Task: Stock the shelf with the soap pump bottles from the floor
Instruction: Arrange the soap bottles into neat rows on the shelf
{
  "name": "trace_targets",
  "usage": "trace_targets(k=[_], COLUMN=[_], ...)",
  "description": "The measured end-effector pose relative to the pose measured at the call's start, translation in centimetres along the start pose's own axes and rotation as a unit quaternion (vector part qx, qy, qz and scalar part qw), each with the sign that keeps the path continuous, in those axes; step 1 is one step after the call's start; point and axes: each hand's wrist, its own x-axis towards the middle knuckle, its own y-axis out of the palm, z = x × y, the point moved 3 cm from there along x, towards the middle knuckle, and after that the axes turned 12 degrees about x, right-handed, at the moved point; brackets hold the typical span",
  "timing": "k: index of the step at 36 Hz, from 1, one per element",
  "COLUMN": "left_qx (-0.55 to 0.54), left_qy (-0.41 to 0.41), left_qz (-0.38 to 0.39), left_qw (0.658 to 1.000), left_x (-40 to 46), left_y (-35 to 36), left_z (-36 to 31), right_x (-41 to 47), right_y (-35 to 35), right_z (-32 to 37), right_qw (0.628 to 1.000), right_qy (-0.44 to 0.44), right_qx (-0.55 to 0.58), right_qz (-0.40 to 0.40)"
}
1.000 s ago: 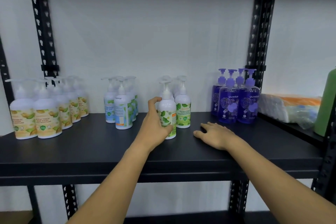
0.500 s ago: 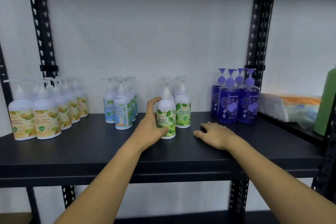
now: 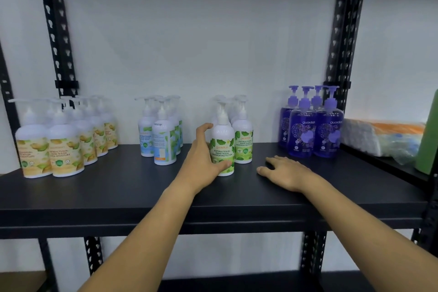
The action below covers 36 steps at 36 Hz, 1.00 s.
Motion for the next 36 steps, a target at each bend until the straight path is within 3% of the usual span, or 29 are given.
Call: trace_targets(k=[5, 36], left_qx=[-0.01, 0.002], left_qy=[0.014, 0.016], left_qz=[0.032, 0.002], left_qw=[0.999, 1.0], left_x=[-0.2, 1.0], left_y=[0.0, 0.5], left_z=[-0.3, 0.8], right_x=[0.0, -0.1], right_y=[0.0, -0.1], right_z=[0.1, 0.1], right_qw=[1.0, 1.0], right_qy=[0.0, 0.001], right_qx=[-0.001, 0.006], right_qz=[0.0, -0.001])
